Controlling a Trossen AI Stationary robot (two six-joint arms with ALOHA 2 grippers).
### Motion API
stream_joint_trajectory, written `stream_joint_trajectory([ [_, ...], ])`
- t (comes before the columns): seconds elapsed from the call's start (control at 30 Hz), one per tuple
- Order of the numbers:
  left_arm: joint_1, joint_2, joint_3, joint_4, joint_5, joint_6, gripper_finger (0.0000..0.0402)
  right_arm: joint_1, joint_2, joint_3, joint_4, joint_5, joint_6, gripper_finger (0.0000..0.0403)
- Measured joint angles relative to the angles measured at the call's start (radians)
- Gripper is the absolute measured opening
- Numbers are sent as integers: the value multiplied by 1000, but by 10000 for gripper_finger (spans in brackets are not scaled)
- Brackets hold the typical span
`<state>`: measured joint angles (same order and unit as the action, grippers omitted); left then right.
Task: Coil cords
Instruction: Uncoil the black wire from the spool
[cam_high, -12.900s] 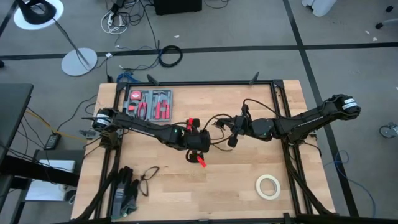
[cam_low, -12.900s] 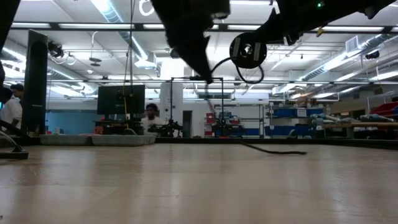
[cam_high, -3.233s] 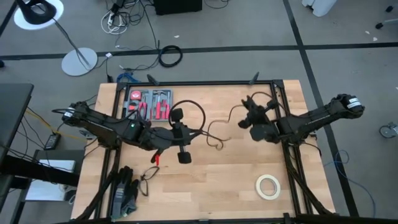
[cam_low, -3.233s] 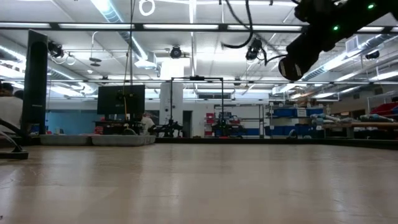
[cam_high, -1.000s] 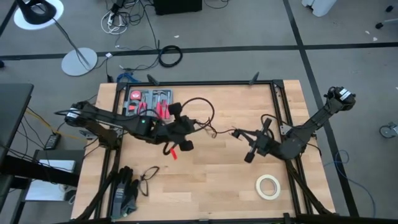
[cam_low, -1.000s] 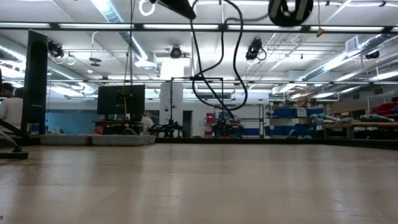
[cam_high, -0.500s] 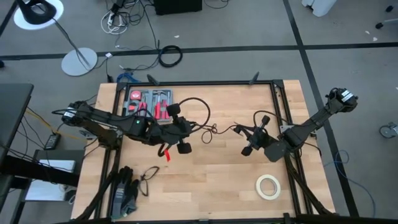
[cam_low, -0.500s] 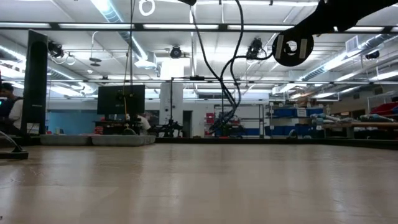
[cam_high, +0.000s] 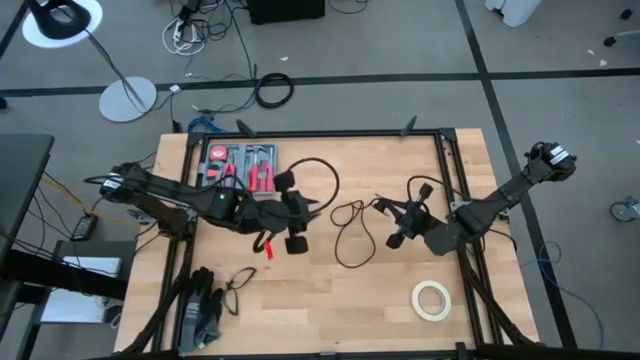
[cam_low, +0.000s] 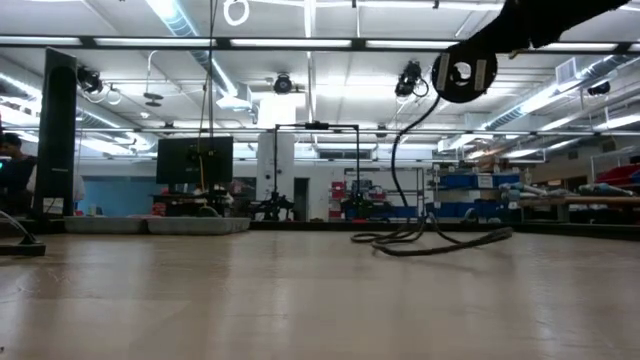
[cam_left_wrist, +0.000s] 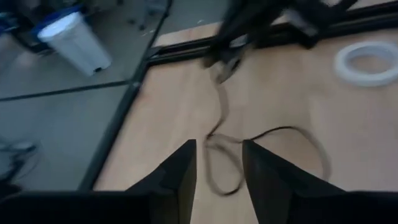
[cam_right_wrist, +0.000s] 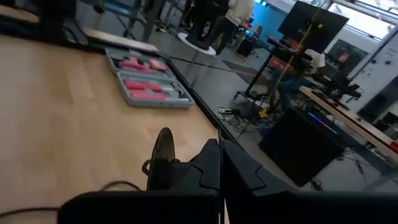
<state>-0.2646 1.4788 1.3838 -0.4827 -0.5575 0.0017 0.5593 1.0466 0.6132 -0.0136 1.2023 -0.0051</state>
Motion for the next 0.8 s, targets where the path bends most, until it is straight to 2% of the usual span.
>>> stream_joint_trajectory([
  [0.13,0,39,0,78,50,74,132,-27,0,0,137,-104,-128,0],
  [0.33,0,103,0,144,64,181,132,-68,0,0,329,-258,-323,0],
  [0.57,6,126,0,204,65,195,132,-136,0,0,407,-385,-356,0],
  [0.7,16,133,0,208,141,143,132,-170,0,0,466,-424,-364,0],
  [0.8,23,153,0,210,150,110,132,-188,1,0,515,-470,-367,0],
])
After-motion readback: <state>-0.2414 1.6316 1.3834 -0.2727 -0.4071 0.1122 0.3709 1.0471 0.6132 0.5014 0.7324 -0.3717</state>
